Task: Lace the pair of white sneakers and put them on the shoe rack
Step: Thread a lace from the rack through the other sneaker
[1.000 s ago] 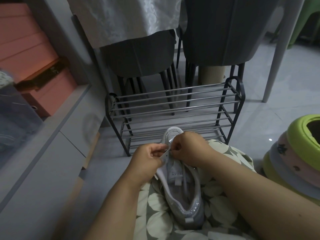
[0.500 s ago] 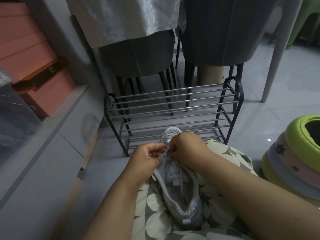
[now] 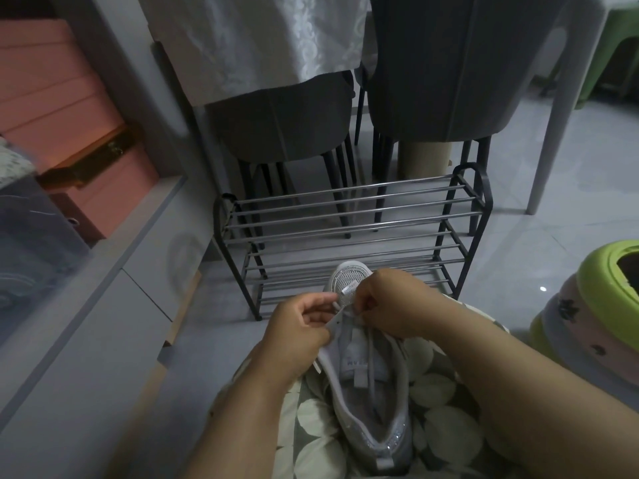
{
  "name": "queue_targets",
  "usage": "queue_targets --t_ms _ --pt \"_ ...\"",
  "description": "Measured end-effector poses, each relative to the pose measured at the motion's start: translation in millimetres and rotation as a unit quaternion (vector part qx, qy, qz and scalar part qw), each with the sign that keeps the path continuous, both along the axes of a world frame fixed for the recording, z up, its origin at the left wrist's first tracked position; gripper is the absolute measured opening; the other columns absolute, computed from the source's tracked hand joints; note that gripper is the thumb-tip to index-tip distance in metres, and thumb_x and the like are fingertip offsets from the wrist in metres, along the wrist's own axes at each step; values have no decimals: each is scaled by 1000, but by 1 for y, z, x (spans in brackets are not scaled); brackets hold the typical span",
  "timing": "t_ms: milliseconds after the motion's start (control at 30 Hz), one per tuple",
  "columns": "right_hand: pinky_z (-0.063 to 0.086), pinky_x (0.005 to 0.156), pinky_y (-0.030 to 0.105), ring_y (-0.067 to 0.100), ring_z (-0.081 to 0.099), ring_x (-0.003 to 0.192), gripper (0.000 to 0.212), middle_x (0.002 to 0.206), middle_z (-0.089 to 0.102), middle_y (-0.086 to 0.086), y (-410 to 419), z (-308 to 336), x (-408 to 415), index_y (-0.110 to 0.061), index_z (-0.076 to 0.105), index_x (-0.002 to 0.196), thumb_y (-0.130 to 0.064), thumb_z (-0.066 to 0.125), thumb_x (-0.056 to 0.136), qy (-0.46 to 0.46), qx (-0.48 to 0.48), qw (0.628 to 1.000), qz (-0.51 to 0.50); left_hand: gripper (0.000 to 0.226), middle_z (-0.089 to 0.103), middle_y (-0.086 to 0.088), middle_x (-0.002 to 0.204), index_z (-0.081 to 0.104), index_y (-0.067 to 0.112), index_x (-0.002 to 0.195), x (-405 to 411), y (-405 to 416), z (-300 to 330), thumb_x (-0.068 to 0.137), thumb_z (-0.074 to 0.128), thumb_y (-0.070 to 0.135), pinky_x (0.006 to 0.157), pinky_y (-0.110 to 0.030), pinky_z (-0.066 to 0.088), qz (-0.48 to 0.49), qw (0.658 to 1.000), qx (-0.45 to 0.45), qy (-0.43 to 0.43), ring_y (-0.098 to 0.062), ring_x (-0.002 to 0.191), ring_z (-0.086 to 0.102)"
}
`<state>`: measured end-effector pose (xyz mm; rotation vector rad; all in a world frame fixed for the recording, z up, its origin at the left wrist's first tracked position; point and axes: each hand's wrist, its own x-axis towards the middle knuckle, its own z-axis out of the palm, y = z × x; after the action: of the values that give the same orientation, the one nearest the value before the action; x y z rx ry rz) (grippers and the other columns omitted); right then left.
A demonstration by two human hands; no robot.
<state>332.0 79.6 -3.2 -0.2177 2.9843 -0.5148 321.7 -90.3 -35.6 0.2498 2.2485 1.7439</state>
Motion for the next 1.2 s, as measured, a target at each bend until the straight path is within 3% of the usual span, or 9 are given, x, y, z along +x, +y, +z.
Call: queue_targets --t_ms 333,433,633,733,867,933,1033,1100,1200 --pt "42 65 28 26 54 77 19 82 61 3 -13 -8 -4 -19 66 91 -28 50 89 -2 73 997 8 52 68 -3 88 68 15 101 0 4 0 73 53 -26 70 -17 52 13 1000 9 0 -6 77 62" --pt "41 66 27 22 56 81 15 86 65 2 -8 -3 -2 -22 68 88 -22 52 86 -9 25 999 32 50 68 0 85 68 21 92 2 3 0 72 54 -23 70 -18 52 21 1000 -3 11 -7 78 63" --pt "40 59 23 3 47 58 24 60 54 -10 14 15 9 -27 61 65 -8 63 80 -107 -170 976 80 48 69 -4 88 69 16 94 2 2 0 70 55 -24 71 -17 52 23 999 14 21 -10 79 62" --pt "42 61 18 2 52 60 19 62 59 -11 24 31 20 -16 66 72 -1 64 84 -157 -341 915 147 47 69 -4 86 70 16 93 2 1 -2 70 59 -23 70 -19 53 16 999 27 13 -11 79 63" --pt "43 68 26 15 52 65 8 70 60 -1 29 44 27 -11 68 77 -8 62 81 -205 -546 761 285 49 70 -7 86 72 19 90 1 1 -4 69 55 -23 71 -24 53 27 998 55 -12 -13 79 63" --pt "40 67 30 19 48 65 9 70 59 1 29 43 25 -9 69 79 -17 66 82 -205 -599 712 304 50 69 -10 89 73 22 88 1 1 -5 69 56 -21 74 -28 54 24 998 48 -16 -17 81 64" --pt "42 67 25 12 51 65 7 70 60 -4 27 38 20 -14 69 79 -17 63 82 -163 -617 725 260 46 66 -4 100 72 37 84 0 -1 -4 70 64 -6 80 -24 53 15 996 -21 85 -20 93 64" --pt "44 68 26 13 54 66 8 70 61 -2 25 34 17 -15 69 77 -20 64 81 -128 -614 748 215 32 61 11 108 67 41 94 3 -3 5 70 70 21 88 -18 47 -20 980 -48 192 -11 105 60" --pt "45 72 32 19 56 68 11 69 62 3 21 32 15 -12 67 75 -20 62 82 -91 -614 765 174 21 68 9 110 71 31 103 10 0 17 83 69 37 96 -28 47 -74 982 37 170 -11 111 61"
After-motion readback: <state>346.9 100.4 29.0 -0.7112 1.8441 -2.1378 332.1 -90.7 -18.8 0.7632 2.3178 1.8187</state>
